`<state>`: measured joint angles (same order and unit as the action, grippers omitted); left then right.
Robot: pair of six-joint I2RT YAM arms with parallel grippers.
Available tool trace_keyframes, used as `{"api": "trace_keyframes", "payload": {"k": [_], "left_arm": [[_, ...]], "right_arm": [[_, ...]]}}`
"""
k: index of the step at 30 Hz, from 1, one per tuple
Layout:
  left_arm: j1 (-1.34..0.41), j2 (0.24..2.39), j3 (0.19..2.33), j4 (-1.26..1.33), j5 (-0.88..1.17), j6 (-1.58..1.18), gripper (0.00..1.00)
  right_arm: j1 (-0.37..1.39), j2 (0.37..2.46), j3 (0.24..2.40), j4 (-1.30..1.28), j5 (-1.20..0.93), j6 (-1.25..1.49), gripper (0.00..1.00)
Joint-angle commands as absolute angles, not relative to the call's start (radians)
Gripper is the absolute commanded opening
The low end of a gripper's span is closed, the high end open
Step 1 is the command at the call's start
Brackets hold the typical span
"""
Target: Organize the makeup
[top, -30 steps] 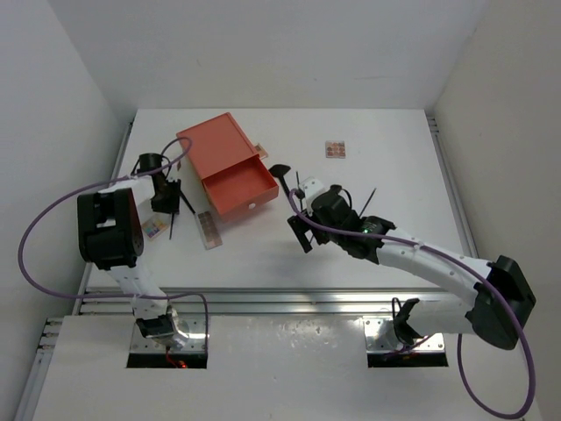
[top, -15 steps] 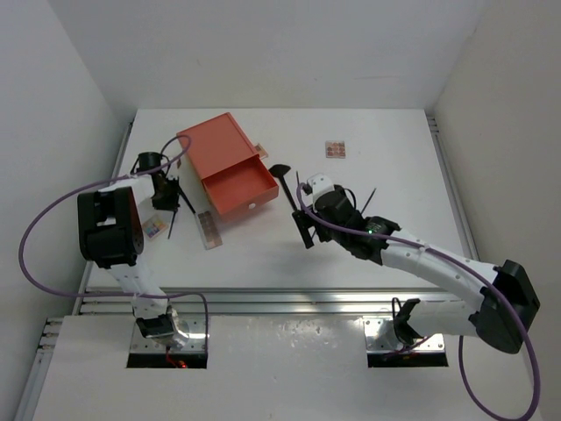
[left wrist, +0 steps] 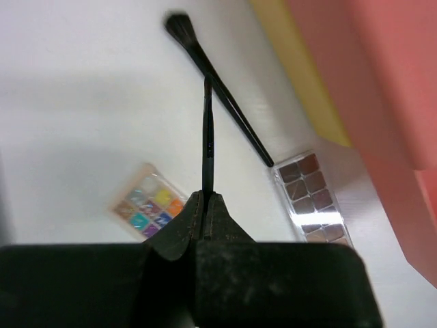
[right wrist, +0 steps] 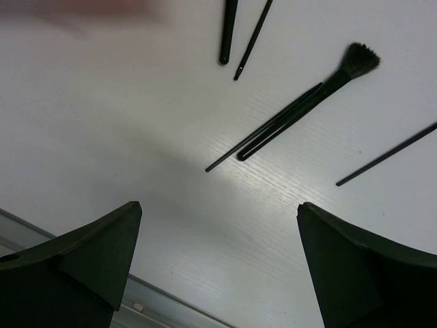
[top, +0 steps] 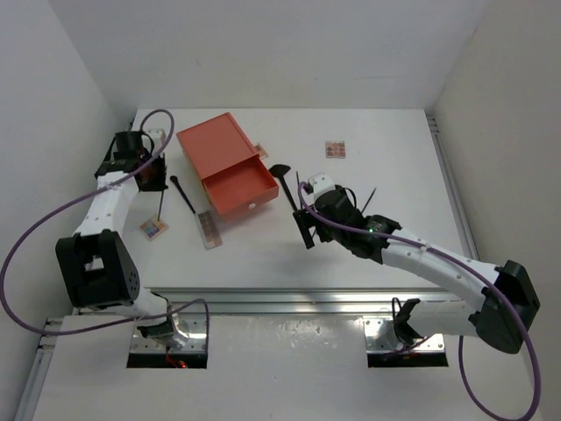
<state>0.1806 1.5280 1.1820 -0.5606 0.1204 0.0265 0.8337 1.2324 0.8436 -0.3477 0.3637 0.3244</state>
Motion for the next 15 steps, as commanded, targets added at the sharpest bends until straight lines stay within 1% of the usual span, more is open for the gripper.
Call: {"api": "trace_keyframes", "payload": {"k": [1,3,4,5,6,8,9,15], "left_arm": [[0.192,1.447,1.261,-0.617,0.063,0.066,0.0],[0.172,1.428,1.305,-0.617,0.13,0.086,0.0],[0.149,1.428,1.36,-0.617,0.153,0.109,0.0],[0.091,1.428,1.391,-0.617,0.196,0.109,0.0],[0.057,1.428,1.454,-0.617,0.21,0.121,0.0],[-0.013,1.455,1.505,-0.607,0.222,0.152,0.0],[-0.084,1.471,1.522,-0.597,0.222,0.17,0.0],[-0.282,1.598,1.532,-0.523,0.233,0.285,0.0]], "right_arm": [[0.833,1.204,0.859,-0.33,0.348,0.311,0.96],[0.833,1.198,0.851,-0.325,0.348,0.305,0.96],[0.833,1.195,0.845,-0.322,0.345,0.302,0.96],[0.83,1.196,0.845,-0.321,0.342,0.302,0.96],[0.821,1.198,0.845,-0.315,0.327,0.302,0.96],[0.805,1.201,0.848,-0.314,0.284,0.308,0.97],[0.795,1.204,0.85,-0.319,0.278,0.31,0.97],[0.781,1.216,0.847,-0.331,0.239,0.327,0.97]]}}
